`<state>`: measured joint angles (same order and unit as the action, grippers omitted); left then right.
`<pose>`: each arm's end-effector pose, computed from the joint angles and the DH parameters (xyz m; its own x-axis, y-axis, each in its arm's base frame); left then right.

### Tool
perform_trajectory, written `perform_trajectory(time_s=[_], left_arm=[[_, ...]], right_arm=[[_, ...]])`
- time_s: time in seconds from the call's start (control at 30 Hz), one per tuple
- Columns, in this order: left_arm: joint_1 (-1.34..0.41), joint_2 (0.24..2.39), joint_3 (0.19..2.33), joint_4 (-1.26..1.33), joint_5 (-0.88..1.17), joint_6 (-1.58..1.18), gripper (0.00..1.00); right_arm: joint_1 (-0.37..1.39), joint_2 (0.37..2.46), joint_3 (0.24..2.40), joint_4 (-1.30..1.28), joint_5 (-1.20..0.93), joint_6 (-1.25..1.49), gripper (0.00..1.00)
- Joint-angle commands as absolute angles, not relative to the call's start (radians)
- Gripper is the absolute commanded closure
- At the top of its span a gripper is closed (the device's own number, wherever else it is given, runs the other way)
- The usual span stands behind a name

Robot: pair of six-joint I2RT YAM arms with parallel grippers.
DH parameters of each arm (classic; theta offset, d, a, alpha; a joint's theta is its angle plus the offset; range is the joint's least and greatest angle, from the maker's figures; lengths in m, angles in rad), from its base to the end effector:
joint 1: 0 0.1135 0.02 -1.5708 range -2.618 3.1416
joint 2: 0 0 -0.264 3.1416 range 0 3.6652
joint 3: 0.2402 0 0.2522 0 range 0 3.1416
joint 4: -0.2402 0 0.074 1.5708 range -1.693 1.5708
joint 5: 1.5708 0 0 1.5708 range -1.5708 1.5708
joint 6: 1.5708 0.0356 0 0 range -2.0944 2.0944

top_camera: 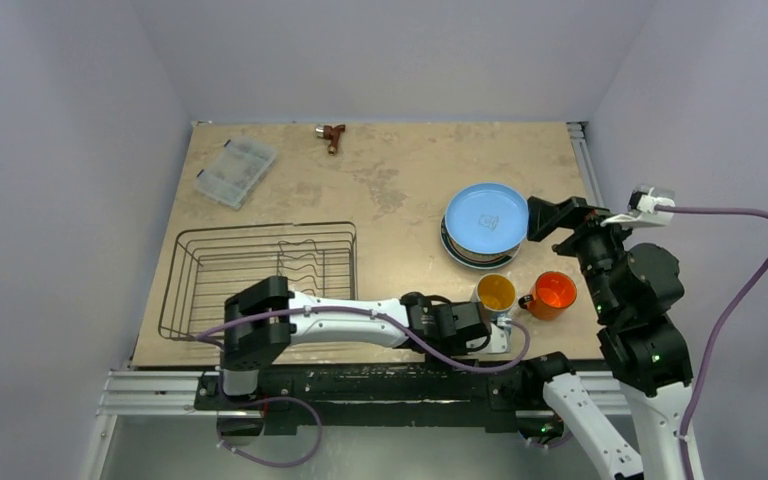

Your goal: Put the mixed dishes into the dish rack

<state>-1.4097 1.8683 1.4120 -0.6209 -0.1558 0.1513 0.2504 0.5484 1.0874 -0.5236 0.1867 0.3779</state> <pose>0.0689 -0.3894 0.2157 0.0056 0.8941 -0.4478 0.9736 0.0974 0.2065 0.0822 0.0142 0.4300 -0.0096 0.3718 -0.9283 -0.0647 0.9261 0.3716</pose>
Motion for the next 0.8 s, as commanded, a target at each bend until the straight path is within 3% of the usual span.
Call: perform_trajectory(time_s=[0.0, 0.1, 0.23, 0.43, 0.5, 0.53, 0.57, 0.77], left_arm=[[-1.417, 1.924, 1.445, -0.602, -0.207, 0.163, 0.26], [-1.447, 1.996, 1.491, -0.639, -0.3, 0.16, 0.38], [-1.512, 2.101, 1.516, -0.654, -0.445, 0.174, 0.45], [-1.584, 2.141, 1.536, -0.649, -0.584, 0.18, 0.71], [-1.583, 2.122, 1.529, -0.642, -0.582, 0.171, 0.85], [-1.584, 2.116, 1.526, -0.639, -0.58, 0.172, 0.97], [-1.583, 2.112, 1.527, -0.64, -0.578, 0.173, 1.0], [-1.585, 2.025, 1.531, -0.675, -0.541, 0.171, 1.0]], right_arm=[[0.253, 0.567, 1.067, -0.484, 0.167, 0.386, 0.01], [0.253, 0.575, 1.043, -0.463, 0.158, 0.389, 0.01], [0.253, 0.587, 1.019, -0.442, 0.144, 0.397, 0.01], [0.253, 0.591, 1.015, -0.453, 0.135, 0.388, 0.01], [0.252, 0.587, 1.019, -0.461, 0.144, 0.383, 0.01], [0.253, 0.585, 1.023, -0.464, 0.148, 0.382, 0.01], [0.253, 0.584, 1.026, -0.466, 0.149, 0.379, 0.01], [0.253, 0.587, 1.048, -0.482, 0.137, 0.37, 0.01]])
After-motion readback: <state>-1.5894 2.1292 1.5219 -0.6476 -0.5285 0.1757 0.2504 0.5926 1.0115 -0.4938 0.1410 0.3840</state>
